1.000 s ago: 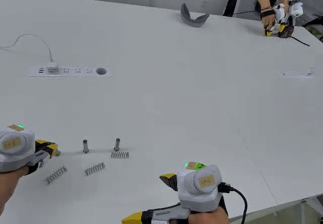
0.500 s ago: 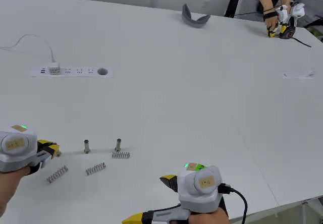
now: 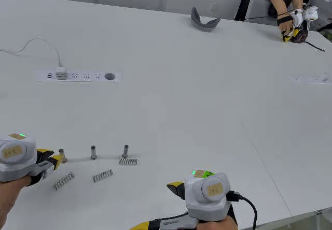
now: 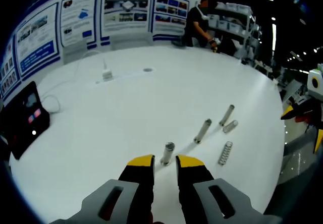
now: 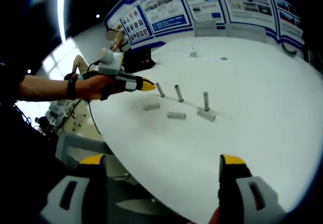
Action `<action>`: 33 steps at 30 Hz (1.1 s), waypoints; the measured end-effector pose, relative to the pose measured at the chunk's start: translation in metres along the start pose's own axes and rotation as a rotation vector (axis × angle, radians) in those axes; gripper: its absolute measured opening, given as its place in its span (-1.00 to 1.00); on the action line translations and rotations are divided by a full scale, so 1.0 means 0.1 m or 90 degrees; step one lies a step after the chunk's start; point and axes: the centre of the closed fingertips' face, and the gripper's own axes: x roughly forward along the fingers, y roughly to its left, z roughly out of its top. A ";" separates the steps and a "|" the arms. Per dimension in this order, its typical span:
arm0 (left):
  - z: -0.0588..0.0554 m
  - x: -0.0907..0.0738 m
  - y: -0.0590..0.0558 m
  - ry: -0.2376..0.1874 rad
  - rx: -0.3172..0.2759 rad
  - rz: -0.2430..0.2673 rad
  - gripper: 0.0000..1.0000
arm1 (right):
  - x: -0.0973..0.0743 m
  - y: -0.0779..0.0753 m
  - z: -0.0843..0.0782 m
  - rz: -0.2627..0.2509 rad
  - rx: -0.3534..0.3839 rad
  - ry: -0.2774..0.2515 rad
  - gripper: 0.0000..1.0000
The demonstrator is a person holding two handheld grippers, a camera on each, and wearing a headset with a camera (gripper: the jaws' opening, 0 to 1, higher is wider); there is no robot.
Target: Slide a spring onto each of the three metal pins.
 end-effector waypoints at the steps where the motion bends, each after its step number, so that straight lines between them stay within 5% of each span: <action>1: 0.00 -0.01 0.01 -0.006 -0.012 -0.003 -0.62 | 0.01 0.00 0.00 0.001 -0.001 0.001 0.89; 15: -0.21 -0.32 0.19 -0.008 -0.040 0.021 -0.44 | 0.12 0.07 0.06 0.022 -0.019 0.009 0.89; 33: -0.39 -0.75 0.22 -0.029 -0.059 0.038 -0.10 | 0.29 0.18 0.10 0.058 -0.057 0.036 0.89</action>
